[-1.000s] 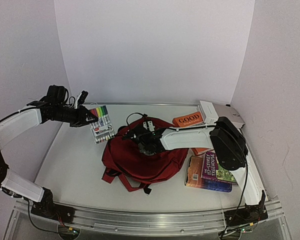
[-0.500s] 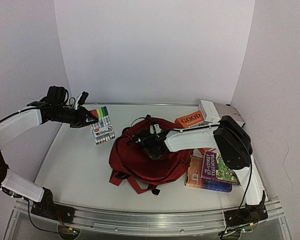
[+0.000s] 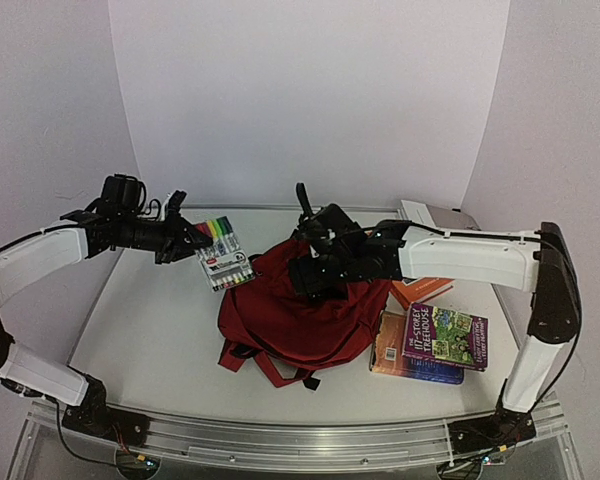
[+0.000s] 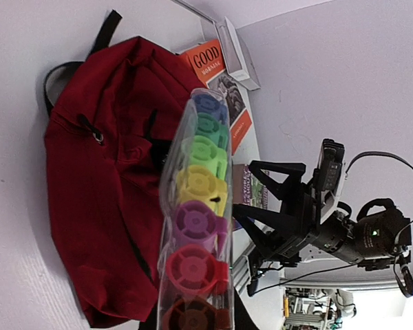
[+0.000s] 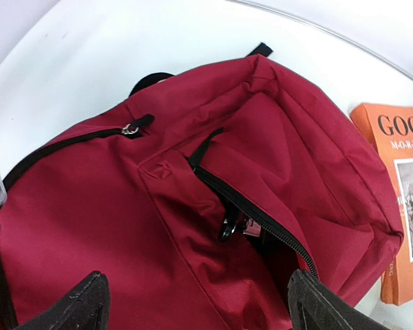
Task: Pack the student bag
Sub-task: Place the stationery in the student bag.
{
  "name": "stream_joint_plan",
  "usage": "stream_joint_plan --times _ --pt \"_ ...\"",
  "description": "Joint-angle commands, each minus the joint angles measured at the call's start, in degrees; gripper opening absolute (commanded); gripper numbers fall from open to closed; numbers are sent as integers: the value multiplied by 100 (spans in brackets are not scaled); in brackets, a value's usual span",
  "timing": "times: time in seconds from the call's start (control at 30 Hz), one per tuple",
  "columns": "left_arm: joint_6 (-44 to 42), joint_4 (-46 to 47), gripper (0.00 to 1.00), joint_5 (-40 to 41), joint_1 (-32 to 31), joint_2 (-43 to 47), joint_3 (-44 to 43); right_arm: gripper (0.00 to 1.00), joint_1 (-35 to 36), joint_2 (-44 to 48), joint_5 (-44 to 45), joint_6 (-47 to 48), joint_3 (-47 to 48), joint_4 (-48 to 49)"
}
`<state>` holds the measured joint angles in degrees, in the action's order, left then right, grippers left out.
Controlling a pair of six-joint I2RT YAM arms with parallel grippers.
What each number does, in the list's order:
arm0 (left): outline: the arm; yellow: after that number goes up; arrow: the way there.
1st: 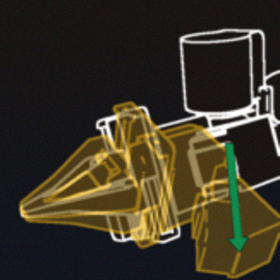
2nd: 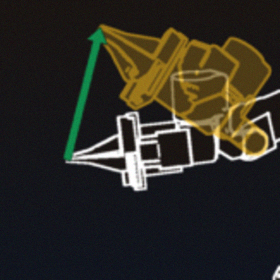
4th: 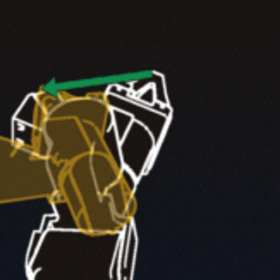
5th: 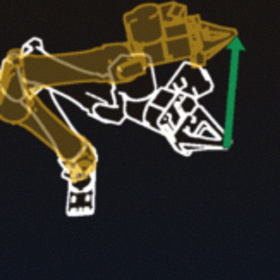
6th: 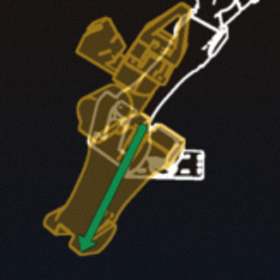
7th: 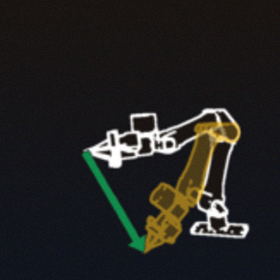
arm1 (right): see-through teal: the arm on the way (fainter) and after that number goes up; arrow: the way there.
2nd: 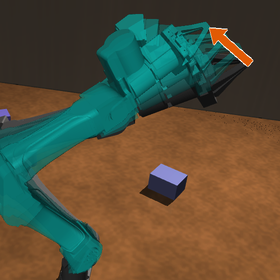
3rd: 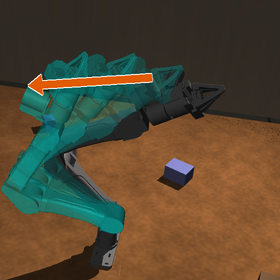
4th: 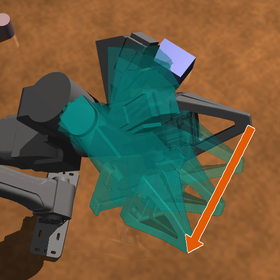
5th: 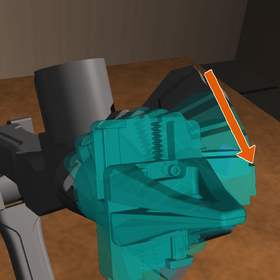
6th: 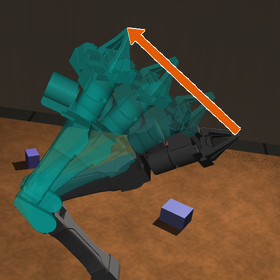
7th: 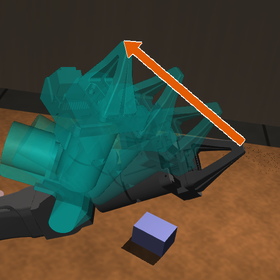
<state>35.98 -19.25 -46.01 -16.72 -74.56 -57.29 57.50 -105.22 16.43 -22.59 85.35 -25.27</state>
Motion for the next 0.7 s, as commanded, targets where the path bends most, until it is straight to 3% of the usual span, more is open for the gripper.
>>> stream_joint_plan --times 0.0,0.2,0.5,0.57,0.67 --pt "1113 637 0 182 -729 106 -32 88 -144 4 -120 579 -130 31" --pt "1864 1041 0 254 -1128 -247 136 84 -665 -373 40 1093 -76 149" --pt "2271 1327 0 330 -1749 -1084 -53 79 -730 -909 -311 1793 233 204" --pt "2354 1432 0 305 -1827 -1279 -77 72 -745 -984 -267 1819 296 257" --pt "2440 1593 0 176 -1889 -1620 -89 40 -747 -1006 -479 1673 372 360"
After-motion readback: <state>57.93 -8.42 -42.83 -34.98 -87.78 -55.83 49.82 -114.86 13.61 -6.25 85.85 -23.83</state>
